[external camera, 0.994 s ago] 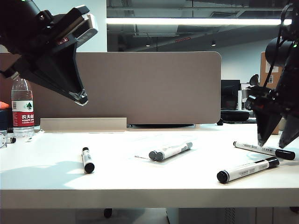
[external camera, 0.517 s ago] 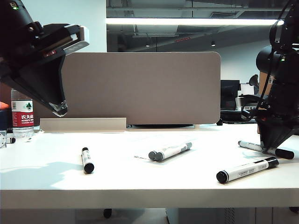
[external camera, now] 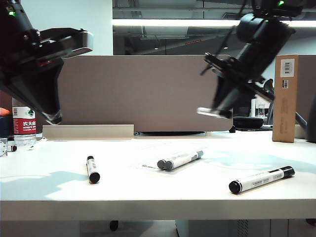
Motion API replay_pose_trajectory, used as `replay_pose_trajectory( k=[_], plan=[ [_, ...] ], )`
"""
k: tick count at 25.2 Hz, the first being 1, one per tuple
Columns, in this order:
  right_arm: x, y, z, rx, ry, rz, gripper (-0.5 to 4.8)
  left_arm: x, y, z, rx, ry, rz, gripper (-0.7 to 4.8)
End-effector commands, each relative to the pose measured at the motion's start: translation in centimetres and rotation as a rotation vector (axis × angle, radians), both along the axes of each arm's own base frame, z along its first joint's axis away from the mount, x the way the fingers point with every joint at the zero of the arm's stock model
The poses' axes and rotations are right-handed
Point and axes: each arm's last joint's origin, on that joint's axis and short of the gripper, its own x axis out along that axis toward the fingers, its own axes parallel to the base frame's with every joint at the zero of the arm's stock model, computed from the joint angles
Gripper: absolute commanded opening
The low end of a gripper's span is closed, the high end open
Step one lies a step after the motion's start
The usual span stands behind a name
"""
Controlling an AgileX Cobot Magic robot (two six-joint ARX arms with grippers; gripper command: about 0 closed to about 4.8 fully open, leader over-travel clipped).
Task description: Pick up the markers scattered on the table and put them into the packaging box, making sure the markers fit the shape of the box's grooves.
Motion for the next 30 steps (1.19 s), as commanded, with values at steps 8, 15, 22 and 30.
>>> replay_pose_trajectory(
  k=[8,15,22,30],
  plan=[
    [-2.8,8.7,-1.7,0.06,0.114,-0.215,-0.04,0.6,0.1,0.5,0.158,-0.153,-0.059,0.21],
    [-2.8,9.2,-1.9,0.109,0.164,-0.414,-0.04,0.6,0.1,0.5,0.174,-0.159,-0.084,0.21],
    [-3.4,10.1,-2.1,0.053,0.155,-0.486,1.01,0.6,0.3,0.6,0.242,-0.19,-0.109,0.21],
    [-3.6,10.1,-2.3,0.03,0.163,-0.493,1.18,0.7,0.3,0.6,0.253,-0.196,-0.105,0.22]
  ],
)
